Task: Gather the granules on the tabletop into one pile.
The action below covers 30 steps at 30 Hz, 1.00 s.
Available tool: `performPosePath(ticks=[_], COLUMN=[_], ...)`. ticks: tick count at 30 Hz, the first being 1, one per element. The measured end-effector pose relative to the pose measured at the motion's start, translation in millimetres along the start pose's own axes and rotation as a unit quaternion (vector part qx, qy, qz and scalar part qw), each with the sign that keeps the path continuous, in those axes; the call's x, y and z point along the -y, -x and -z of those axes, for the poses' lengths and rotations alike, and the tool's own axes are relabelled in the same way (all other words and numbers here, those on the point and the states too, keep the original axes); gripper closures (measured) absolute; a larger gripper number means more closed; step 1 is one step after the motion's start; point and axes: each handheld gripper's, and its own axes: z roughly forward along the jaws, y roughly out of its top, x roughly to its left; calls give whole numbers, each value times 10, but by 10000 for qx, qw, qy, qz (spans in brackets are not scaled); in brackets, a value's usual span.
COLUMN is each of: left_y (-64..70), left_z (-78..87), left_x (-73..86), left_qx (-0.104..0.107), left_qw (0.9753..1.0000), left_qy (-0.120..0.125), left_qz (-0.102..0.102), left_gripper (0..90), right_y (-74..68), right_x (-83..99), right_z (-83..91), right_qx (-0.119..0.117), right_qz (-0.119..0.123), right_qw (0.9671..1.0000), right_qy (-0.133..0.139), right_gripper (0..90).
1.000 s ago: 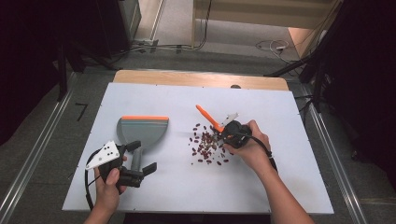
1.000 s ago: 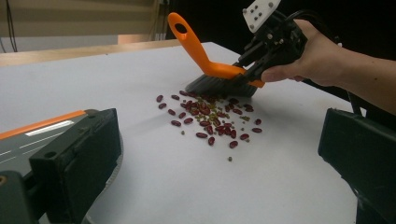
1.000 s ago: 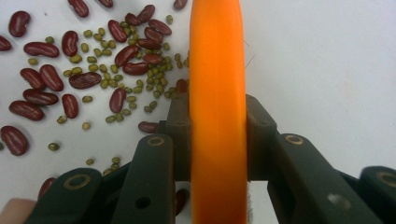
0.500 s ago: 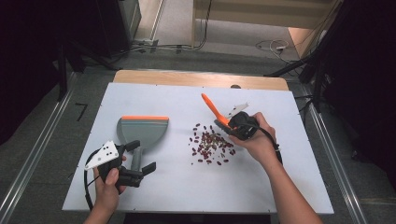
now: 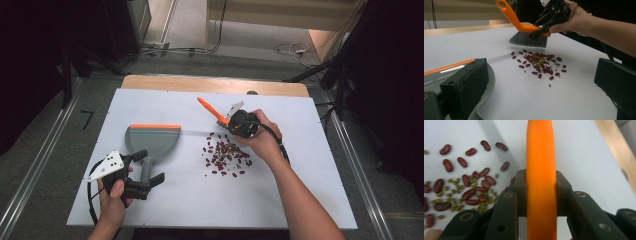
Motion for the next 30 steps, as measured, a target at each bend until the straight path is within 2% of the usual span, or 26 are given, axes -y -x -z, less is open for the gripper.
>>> performPosePath(ticks=[2, 4, 5, 7, 12, 17, 18, 30], left_y=[-2, -4, -5, -10, -13, 9, 9, 15], left_z=[1, 1, 1, 4, -15, -23, -23, -24], left_x=[3, 5, 5, 5, 7, 8, 7, 2], left_qx=[6, 10, 5, 1, 7, 18, 15, 28], left_qw=[10000, 10000, 10000, 10000, 10000, 10000, 10000, 10000], left_qy=[9, 17, 25, 29, -4, -16, -13, 3], left_qz=[24, 43, 49, 51, 41, 23, 22, 31], left_gripper=[0, 0, 0, 0, 0, 0, 0, 0], right_y=[-18, -32, -44, -74, -149, -211, -248, -361], right_x=[-14, -23, -29, -51, -76, -64, -57, 26], right_z=[-56, -110, -115, -123, -128, -100, -85, 6], right_qx=[54, -71, -91, -109, -188, -285, -307, -506], right_qz=[131, 122, 62, 101, 280, 406, 529, 742], right_qw=[9999, 9999, 9999, 9999, 9994, 9987, 9981, 9960], right_qy=[-25, -48, -13, -31, -53, -65, -71, 17], right_gripper=[688, 688, 688, 688, 687, 686, 685, 685])
